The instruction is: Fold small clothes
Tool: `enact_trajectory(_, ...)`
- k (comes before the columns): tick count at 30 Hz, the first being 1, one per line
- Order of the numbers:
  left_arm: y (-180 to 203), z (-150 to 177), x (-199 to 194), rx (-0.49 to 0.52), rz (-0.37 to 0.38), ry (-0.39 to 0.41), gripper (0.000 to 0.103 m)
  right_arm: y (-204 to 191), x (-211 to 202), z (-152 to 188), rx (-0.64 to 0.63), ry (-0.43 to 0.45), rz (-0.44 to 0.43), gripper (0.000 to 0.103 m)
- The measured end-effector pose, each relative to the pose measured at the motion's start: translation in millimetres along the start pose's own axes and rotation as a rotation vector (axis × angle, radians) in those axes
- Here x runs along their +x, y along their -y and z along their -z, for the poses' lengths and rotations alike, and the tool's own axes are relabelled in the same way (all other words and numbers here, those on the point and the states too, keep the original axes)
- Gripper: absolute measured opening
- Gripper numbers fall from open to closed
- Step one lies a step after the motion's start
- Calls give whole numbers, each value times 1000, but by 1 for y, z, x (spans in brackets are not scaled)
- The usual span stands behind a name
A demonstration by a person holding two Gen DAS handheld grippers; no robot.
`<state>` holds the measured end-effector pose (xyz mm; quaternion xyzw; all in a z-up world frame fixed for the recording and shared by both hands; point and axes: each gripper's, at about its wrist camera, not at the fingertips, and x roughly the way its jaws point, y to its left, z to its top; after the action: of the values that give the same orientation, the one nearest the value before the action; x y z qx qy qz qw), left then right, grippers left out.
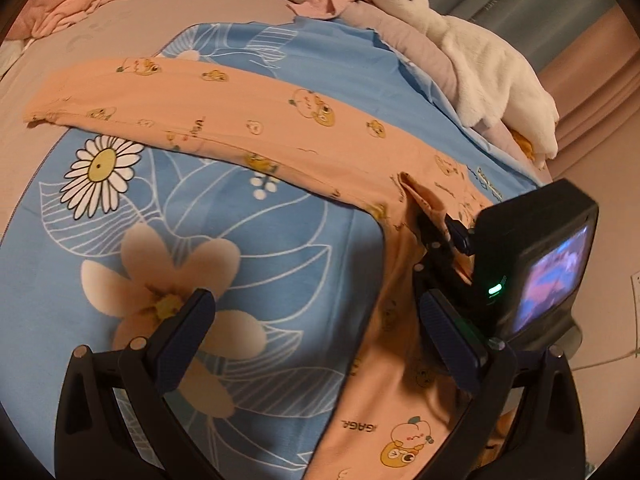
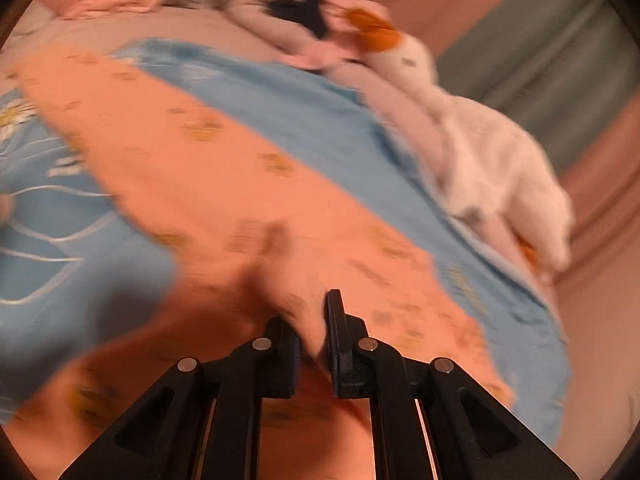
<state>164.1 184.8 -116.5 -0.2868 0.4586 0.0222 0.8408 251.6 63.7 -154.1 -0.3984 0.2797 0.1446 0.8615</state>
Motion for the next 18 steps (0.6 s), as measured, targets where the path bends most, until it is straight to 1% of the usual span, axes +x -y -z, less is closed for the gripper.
enact_trajectory(1,-2,0,-1,-8,-7,-2,102,-7,1,-2,-38,-7,38,9)
enact_trajectory(2,-4,0,-1,-12,-11,-1,102,-10,2,-4,-58,-25,36,16)
enact_trajectory(3,-6,1,-3,-17,-7,2,102,-14,2,-5,-57,-26,30,17)
enact_trajectory(4,-8,1,-4,-24,-5,4,103,-14,-4,-5,-47,-4,5,20)
enact_trajectory(6,-14,2,-9,-44,13,16,103,-14,-14,-4,-22,32,-66,31)
enact_trajectory(7,-18,2,-14,-54,19,28,102,-6,-22,-3,21,50,-126,37)
enact_trajectory(8,-19,1,-16,-60,13,32,102,-4,-27,0,48,60,-164,40)
enact_trajectory(9,-22,1,-20,-66,1,43,102,3,-35,4,89,88,-237,42)
enact_trajectory(10,-24,0,-24,-70,0,56,102,12,-42,8,130,111,-308,46)
enact_trajectory(12,-31,0,-33,-89,14,83,102,33,-50,15,213,123,-391,47)
enact_trajectory(13,-32,-1,-35,-95,17,89,102,42,-51,19,249,123,-415,47)
enact_trajectory(16,-40,-6,-39,-120,27,118,102,80,-43,34,433,103,-544,47)
enact_trajectory(18,-48,-15,-35,-154,58,130,102,94,-33,42,516,83,-579,47)
